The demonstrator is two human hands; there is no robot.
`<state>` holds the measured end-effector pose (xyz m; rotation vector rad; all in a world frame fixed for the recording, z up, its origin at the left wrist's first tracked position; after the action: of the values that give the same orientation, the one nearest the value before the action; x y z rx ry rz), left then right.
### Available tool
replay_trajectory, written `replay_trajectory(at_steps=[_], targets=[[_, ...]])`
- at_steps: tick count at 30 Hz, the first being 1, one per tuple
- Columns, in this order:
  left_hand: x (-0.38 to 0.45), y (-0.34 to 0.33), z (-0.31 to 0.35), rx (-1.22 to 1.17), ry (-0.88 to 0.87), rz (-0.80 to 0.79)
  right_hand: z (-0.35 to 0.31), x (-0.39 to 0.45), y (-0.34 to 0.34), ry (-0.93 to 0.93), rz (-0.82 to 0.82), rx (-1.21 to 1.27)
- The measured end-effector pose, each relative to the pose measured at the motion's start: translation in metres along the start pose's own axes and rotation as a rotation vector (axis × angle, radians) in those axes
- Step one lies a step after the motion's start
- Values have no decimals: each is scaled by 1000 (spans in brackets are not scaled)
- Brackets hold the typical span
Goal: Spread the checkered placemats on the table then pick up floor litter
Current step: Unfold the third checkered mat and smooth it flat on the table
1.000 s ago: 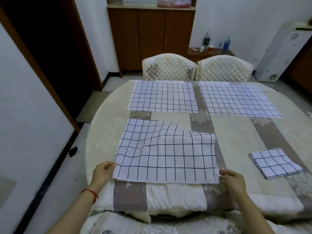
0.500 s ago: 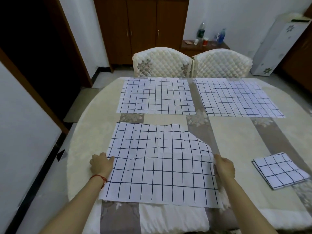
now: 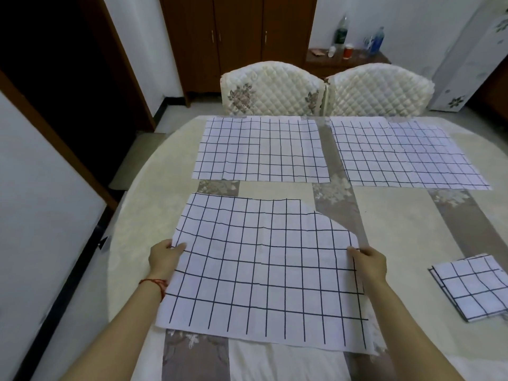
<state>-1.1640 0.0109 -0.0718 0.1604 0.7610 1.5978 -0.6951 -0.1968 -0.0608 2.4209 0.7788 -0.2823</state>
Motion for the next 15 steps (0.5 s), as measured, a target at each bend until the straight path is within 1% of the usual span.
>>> replay_trajectory(at_steps=[4,6,7,10,12,15], targets=[[-2,4,18,-110,-155,34,-27,0,4,143,34,71],[-4,6,18,-149,-165,72,-36,-3,5,215,72,107],[-4,6,14,-149,-140,86,-36,-4,7,230,98,109],[-2,2,-4,-58,-62,81,-21,-2,4,191,123,36],[-1,-1,-15,14,-24,60,-9,1,-3,148,71,-39],[0,2,-18,73,-10,77,-1,0,-11,102,13,-108]])
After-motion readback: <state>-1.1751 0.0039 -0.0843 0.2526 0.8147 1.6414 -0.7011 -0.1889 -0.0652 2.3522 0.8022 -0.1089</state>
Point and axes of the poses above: each hand's wrist, its own x-axis towards the middle knuckle, its own y-axis out of the back of the hand, z = x × y, the point moved 10 cm from there along x, towards the middle knuckle, and after that the axes turned 1 degree about y, right-handed, at the moved point
